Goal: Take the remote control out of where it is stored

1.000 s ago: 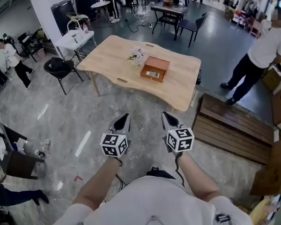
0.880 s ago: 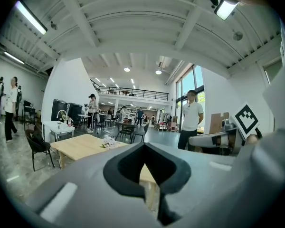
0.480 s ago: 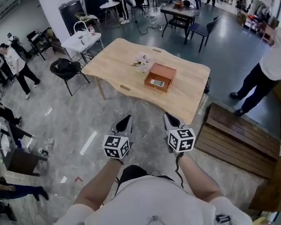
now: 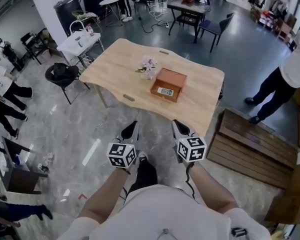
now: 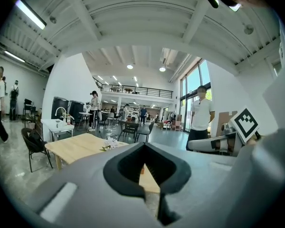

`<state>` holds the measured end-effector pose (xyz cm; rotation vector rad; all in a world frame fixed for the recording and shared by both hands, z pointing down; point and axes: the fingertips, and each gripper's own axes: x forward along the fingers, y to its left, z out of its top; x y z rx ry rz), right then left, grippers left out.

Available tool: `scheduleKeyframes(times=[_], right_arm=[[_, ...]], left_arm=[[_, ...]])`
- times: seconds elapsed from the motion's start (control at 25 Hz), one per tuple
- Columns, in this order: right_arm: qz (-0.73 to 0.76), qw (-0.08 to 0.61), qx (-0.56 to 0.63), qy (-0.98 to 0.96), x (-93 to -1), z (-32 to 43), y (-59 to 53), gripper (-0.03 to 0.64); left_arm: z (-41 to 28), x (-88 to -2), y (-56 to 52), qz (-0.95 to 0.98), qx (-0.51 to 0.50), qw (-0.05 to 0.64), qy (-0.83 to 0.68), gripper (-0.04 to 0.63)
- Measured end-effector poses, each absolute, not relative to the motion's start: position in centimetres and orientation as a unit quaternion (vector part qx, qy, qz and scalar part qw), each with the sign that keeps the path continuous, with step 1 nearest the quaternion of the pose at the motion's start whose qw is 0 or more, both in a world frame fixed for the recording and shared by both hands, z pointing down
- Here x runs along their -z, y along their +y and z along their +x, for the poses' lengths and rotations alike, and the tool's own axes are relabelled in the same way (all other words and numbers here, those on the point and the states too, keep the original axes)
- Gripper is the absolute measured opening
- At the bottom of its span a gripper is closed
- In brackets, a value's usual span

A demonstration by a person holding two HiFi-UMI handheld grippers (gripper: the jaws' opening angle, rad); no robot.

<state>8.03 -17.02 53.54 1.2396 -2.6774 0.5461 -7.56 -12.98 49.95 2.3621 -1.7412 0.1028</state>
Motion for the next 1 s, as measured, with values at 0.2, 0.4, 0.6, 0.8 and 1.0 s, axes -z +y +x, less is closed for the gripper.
scheduleKeyframes(times=[0.2,0.4,0.6,0.8,1.0], right_arm=[[0.425,0.081,-0.181,-0.884,-53.3,5.8,-22.0,0.028],[0.452,0.074,-0.186,-0.869,-52.9,2.9,-28.6,0.028],[0.471,0.079,-0.186,-0.859,-53.1,-1.4,-35.2,0.028],[0.484,0.081,-0.191,-0.85,-53.4,-4.4,-39.8,0.028],[0.494,0.084,-0.196,-0.843,-54.1,-5.2,-43.1,0.028]], left_arm=[[-9.3,-49.2,-19.3,0.815,-0.029,0.105,-0.569,0.0],[-12.2,-49.2,-26.4,0.83,-0.029,0.113,-0.545,0.0],[-15.2,-49.6,-33.2,0.849,-0.032,0.118,-0.514,0.0],[-17.3,-49.8,-38.6,0.861,-0.028,0.121,-0.493,0.0],[-18.4,-51.0,-42.6,0.864,-0.028,0.136,-0.484,0.0]])
